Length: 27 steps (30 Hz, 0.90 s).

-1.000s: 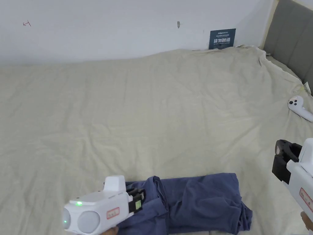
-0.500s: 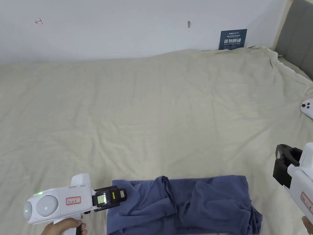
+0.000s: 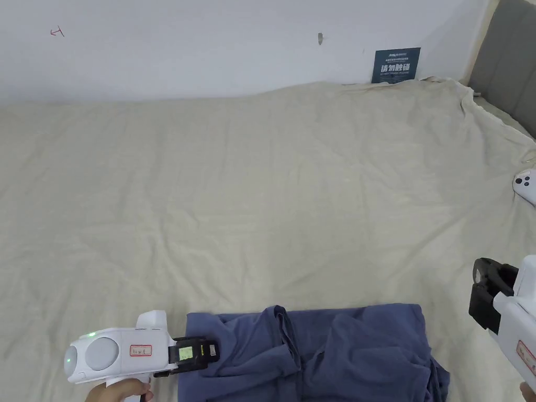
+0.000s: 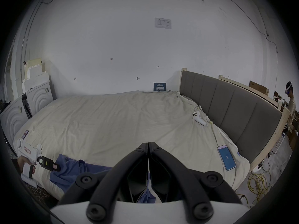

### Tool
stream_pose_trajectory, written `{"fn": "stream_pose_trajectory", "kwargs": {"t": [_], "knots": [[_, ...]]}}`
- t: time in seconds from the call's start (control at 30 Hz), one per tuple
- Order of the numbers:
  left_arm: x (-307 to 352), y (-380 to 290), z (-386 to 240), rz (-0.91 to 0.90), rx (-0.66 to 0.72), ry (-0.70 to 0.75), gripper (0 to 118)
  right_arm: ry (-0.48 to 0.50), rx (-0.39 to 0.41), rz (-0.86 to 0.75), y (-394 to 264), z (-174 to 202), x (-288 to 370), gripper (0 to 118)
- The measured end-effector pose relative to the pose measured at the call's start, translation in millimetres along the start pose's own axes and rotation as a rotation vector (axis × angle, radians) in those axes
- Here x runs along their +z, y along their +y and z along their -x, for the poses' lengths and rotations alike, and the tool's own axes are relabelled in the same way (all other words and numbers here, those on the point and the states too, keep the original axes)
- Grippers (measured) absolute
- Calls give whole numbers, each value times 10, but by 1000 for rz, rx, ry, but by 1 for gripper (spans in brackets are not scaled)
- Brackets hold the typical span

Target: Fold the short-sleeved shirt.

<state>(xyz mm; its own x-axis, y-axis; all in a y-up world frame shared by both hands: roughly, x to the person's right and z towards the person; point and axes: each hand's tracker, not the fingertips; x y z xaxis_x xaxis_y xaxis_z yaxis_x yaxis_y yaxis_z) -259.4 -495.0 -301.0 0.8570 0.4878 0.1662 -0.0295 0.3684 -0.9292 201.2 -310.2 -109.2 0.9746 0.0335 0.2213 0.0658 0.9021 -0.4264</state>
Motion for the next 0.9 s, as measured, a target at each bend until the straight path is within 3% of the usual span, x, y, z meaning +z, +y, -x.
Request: {"fn": "stream_pose_trajectory", "kwargs": {"t": [0.03,0.17,0.27,0.6,0.9], "knots": [[-5,4,-18,7,-20,9,72,0,-1,1,-4,-3,-2,0],[33,13,-52,-2,-73,68,31,-2,-3,8,-19,-9,-23,0],[83,3,-52,-13,-69,32,8,0,-10,11,-30,-12,-41,0],[454,54,-270,-57,-132,74,2,14,-16,-5,24,-5,-13,0],[1067,117,85,-112,-65,167,2,25,-12,-25,74,25,23,0]]}}
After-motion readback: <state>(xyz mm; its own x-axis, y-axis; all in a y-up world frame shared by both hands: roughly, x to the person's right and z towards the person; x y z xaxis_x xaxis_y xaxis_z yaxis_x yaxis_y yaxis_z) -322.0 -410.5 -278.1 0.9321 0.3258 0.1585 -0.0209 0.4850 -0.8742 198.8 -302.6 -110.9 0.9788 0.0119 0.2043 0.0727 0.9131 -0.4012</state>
